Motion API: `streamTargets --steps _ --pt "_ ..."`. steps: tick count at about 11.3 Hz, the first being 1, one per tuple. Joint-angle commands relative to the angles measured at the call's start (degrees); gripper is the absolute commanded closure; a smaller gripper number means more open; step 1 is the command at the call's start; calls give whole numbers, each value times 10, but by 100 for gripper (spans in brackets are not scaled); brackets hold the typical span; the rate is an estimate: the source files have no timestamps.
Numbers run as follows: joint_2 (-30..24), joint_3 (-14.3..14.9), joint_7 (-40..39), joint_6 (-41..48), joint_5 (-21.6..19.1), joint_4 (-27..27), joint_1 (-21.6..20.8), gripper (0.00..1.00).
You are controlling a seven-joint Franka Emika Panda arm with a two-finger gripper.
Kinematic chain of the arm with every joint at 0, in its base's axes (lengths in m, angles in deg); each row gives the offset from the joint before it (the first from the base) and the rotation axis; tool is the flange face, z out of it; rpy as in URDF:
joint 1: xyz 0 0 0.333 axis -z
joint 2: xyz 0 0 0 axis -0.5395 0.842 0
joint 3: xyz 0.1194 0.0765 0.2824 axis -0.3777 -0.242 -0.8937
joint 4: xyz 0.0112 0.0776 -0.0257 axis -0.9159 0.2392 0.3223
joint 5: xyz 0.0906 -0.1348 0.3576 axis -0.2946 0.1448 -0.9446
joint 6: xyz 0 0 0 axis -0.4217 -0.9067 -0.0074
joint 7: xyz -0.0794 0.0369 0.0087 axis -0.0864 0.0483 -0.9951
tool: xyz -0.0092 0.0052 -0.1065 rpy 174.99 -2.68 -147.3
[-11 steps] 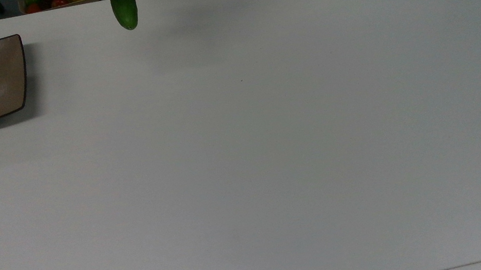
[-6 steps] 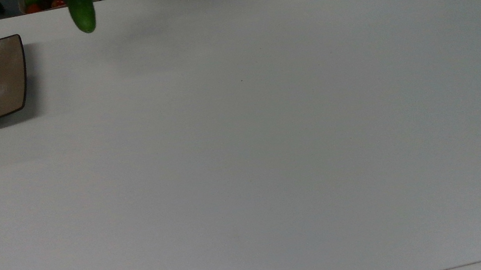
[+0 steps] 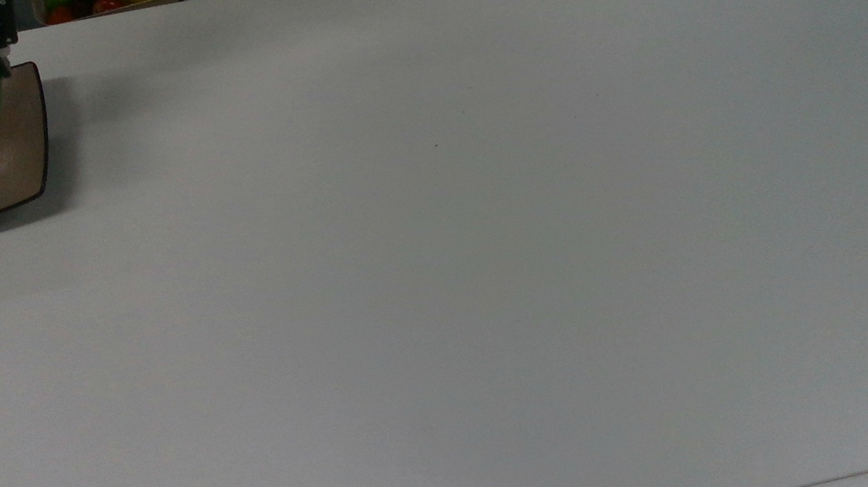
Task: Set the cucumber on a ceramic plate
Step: 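Lift the cucumber and carry it over the brown ceramic plate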
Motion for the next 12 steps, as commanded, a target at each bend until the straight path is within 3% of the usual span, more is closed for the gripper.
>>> streamTargets --steps 1,5,7,8,9,10,12 --pt "66 3 -50 -65 -3 -11 35 100" --pt "129 3 -78 -132 -1 -1 66 97" --pt "143 3 -78 -148 -1 0 73 89" --pt "146 3 -78 -150 -1 -1 75 80" --pt "147 3 -78 -150 -1 -1 75 49" --pt "146 3 -78 -150 -1 -1 75 32" --pt "143 3 -76 -148 -1 -2 75 16"
